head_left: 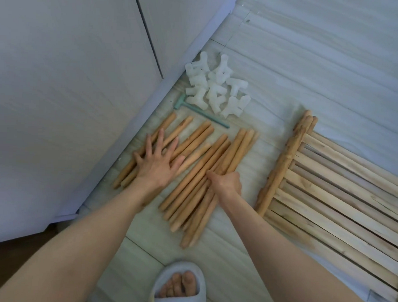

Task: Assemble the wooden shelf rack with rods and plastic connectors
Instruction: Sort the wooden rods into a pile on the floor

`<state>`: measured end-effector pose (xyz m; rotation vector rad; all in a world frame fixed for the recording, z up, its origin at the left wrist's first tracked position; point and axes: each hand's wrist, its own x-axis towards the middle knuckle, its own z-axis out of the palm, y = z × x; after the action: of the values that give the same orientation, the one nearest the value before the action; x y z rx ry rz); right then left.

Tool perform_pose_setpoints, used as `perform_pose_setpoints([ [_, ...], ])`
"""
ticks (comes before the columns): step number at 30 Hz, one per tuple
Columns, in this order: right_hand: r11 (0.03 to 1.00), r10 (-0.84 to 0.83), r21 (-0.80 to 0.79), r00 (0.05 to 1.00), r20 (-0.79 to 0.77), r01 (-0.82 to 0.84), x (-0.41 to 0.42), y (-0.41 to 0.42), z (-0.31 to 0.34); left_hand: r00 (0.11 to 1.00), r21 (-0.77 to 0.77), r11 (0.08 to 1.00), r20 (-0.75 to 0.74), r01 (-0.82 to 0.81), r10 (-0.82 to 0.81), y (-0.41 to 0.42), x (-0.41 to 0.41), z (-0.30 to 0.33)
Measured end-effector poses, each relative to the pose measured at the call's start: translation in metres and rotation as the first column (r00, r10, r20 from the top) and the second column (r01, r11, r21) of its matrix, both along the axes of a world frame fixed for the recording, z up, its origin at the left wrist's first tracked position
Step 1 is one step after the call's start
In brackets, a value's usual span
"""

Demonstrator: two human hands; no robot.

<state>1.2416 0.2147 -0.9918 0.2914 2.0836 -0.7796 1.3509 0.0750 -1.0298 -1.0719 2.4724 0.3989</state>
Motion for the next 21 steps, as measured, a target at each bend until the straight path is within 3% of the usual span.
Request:
perform_pose_setpoints([
  [5, 0.982, -0.079, -0.154, 0.980, 0.181, 0.107, 0.016, -0.016, 0.002, 0.994, 0.039, 0.996, -0.074, -0.081, 0.084, 0.005, 0.016, 0.005],
  [9, 0.971, -0.114, -0.176, 0.958, 0.264, 0.164, 0.016, -0.010, 0.002, 0.964, -0.113, 0.980, -0.225, -0.167, 0.138, 0.015, 0.045, 0.013],
  [11, 0.978, -0.103, -0.153, 0.964, 0.245, 0.143, 0.012, -0.005, 0.002, 0.969, -0.174, 0.968, -0.202, -0.180, 0.144, 0.031, 0.062, 0.015],
  [16, 0.993, -0.003, -0.112, 0.983, 0.185, 0.024, 0.004, 0.001, 0.005, 0.985, -0.140, 0.979, -0.111, -0.149, 0.134, 0.043, 0.065, 0.008],
  [21, 0.993, 0.051, -0.109, 0.985, 0.164, -0.033, 0.004, 0.006, 0.002, 0.999, -0.198, 0.980, -0.033, -0.004, -0.002, 0.012, 0.031, 0.009],
])
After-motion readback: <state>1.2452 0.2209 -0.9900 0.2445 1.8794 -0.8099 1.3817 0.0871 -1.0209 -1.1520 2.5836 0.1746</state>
